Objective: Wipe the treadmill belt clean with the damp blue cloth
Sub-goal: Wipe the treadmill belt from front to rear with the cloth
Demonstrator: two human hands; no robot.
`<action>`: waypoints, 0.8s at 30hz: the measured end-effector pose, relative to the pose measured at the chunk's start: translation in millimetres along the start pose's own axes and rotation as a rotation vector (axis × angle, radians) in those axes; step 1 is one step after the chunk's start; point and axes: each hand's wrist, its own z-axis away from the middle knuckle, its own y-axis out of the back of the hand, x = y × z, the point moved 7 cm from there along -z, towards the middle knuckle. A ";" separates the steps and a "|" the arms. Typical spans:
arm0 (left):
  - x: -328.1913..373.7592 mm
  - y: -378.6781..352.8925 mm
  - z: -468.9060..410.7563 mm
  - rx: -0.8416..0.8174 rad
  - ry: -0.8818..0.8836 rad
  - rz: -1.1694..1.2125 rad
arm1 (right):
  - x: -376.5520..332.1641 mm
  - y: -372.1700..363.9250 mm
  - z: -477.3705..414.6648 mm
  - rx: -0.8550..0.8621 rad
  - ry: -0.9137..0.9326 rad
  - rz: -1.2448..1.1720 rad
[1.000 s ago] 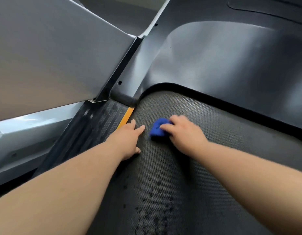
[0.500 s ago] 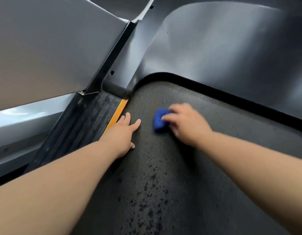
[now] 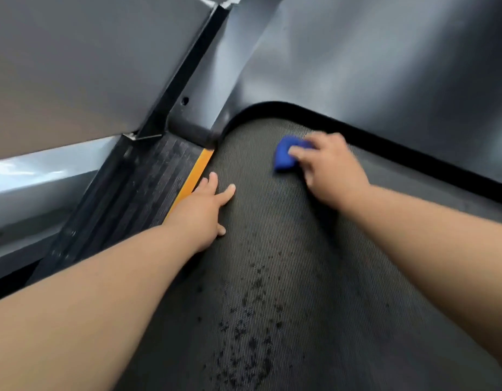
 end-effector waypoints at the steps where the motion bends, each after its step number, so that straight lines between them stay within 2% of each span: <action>1: 0.0 -1.0 0.5 -0.001 0.005 -0.005 | 17.9 1.1 -11.0 -0.017 -0.170 0.039; 2: -0.4 -2.0 0.6 0.002 0.009 -0.009 | 24.5 -0.5 -16.6 -0.061 -0.280 0.054; 3: -0.5 -2.6 0.4 0.004 0.011 -0.009 | 18.8 -1.7 -17.8 -0.106 -0.304 0.066; 4: 0.3 -2.6 0.4 0.003 0.010 -0.001 | 4.6 -4.2 -13.9 -0.163 -0.273 0.063; 7: 1.5 -0.9 1.2 0.008 0.005 0.011 | -51.2 -24.0 24.7 -0.223 -0.024 -0.030; 9: 2.4 -0.9 1.6 0.008 -0.001 0.025 | -60.7 -30.3 45.0 -0.204 0.065 -0.072; 11: 0.7 -1.2 0.5 0.015 -0.003 0.043 | -40.8 -23.8 27.6 -0.129 0.104 0.017; 12: 0.1 -1.7 1.0 0.012 -0.005 0.047 | -20.8 -16.6 11.1 -0.106 -0.001 0.053; 14: 0.6 -2.9 2.6 0.001 -0.003 0.033 | 24.4 0.4 -17.0 -0.064 -0.333 0.118; 15: 0.2 -3.1 2.6 0.000 0.002 0.022 | 29.4 5.3 -22.4 -0.081 -0.422 0.133; 16: 0.4 -2.3 2.6 -0.002 0.006 0.015 | 18.8 3.0 -22.0 -0.118 -0.411 0.124; 17: 0.7 -1.4 3.5 -0.006 0.011 0.014 | -1.3 -2.7 -17.2 -0.174 -0.348 0.081; 20: 3.8 9.1 11.6 0.055 0.008 -0.009 | -70.5 -25.3 20.8 -0.239 0.011 -0.086; 22: 7.6 23.7 20.4 0.232 -0.016 -0.094 | -68.4 -27.9 21.7 -0.195 0.141 -0.075; 24: -3.6 33.5 25.6 0.356 0.038 -0.137 | -50.5 -22.5 -6.0 -0.133 0.131 0.030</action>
